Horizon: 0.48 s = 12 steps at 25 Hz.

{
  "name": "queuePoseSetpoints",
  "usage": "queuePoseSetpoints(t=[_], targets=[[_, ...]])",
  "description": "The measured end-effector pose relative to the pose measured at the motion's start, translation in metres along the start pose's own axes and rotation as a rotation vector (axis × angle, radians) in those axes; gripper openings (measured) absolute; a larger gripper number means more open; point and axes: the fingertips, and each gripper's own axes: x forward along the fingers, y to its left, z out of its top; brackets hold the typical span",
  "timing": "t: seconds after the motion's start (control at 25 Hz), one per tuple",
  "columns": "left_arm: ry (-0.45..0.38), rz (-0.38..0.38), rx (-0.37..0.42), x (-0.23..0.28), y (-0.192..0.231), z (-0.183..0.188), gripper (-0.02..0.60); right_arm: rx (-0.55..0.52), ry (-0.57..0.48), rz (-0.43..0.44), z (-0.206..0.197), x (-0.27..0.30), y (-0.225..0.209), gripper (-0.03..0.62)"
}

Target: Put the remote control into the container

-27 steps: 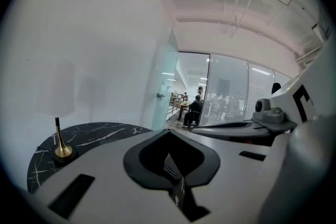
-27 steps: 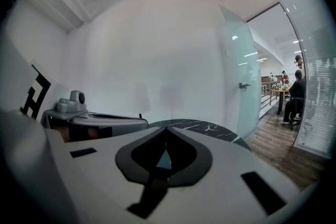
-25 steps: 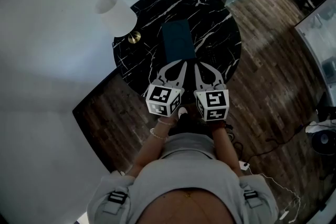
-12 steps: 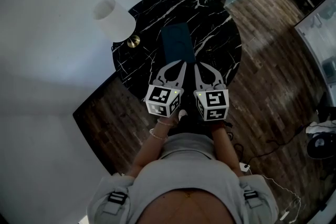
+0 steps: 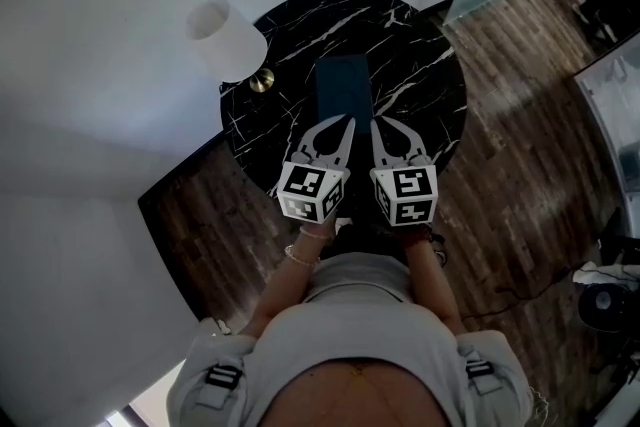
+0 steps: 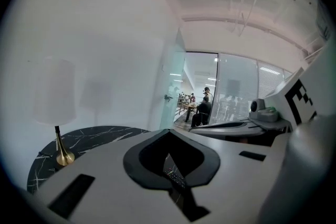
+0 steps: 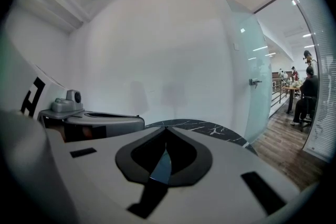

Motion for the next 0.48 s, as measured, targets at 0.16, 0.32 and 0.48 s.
queuePoseSetpoints(t=[0.16, 0.32, 0.48], targets=[[0.014, 0.030, -0.007, 0.005, 0.005, -0.004, 0.002, 0.010, 0.021, 0.022, -0.002, 0.009, -0.008, 0.011], [0.026, 0.047, -0.013, 0.010, 0.010, -0.007, 0.002, 0.001, 0.039, 0.035, -0.006, 0.015, -0.012, 0.011], [0.046, 0.053, -0.023, 0.018, 0.012, -0.014, 0.002, -0.015, 0.093, 0.050, -0.022, 0.022, -0.019, 0.011]])
